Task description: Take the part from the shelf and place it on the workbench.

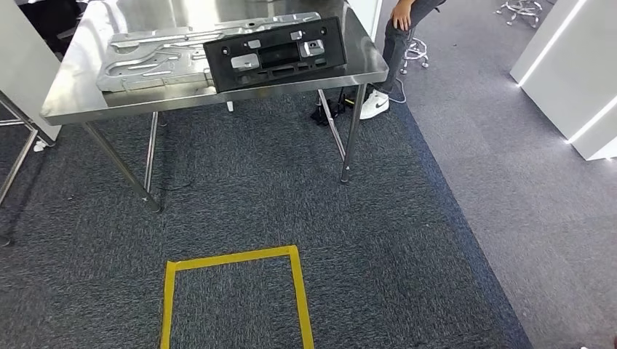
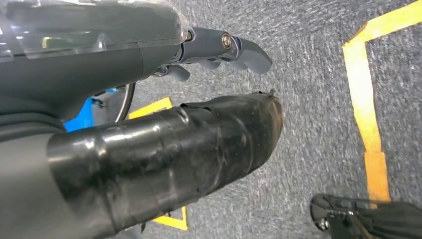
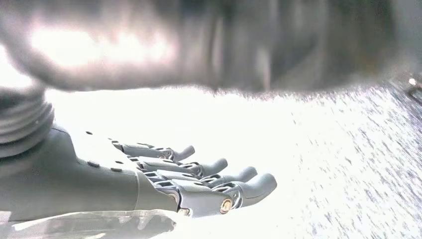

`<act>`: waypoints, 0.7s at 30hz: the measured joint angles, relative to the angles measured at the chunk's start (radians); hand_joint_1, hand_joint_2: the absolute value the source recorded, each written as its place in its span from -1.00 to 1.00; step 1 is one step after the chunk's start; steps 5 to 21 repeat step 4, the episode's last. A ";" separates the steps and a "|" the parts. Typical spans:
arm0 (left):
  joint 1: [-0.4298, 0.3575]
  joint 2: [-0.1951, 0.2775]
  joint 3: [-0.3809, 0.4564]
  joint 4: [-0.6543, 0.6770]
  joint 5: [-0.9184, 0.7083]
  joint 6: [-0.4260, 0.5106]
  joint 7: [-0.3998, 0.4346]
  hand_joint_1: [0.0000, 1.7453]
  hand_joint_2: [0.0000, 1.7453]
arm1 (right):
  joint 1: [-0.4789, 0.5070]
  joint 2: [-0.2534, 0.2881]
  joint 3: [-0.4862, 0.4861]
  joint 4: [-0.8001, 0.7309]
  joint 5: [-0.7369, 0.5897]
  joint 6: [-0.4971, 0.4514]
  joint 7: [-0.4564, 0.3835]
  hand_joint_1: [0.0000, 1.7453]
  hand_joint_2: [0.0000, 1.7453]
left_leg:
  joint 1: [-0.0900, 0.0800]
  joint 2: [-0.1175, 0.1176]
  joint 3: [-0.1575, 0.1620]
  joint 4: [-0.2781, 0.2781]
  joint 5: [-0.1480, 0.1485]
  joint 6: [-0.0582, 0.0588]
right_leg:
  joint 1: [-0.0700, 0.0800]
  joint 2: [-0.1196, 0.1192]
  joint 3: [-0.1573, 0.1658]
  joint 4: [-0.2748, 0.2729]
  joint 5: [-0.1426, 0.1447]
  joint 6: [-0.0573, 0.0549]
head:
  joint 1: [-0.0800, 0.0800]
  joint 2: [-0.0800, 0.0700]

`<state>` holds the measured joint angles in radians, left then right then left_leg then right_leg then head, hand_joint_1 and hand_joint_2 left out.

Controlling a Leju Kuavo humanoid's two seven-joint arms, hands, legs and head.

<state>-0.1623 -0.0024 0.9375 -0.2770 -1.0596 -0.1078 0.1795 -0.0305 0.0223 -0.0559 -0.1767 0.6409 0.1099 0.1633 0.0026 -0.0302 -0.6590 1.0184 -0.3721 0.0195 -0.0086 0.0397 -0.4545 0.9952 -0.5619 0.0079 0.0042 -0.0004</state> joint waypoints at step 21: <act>0.000 -0.005 -0.007 0.001 0.002 0.003 0.014 -1.00 -1.00 | -0.004 0.004 -0.002 0.002 0.006 0.001 0.001 -1.00 1.00 | 0.006 0.002 -0.022 0.034 -0.050 -0.019 | -0.008 -0.037 -0.029 -0.010 0.040 -0.030 | 0.000 0.000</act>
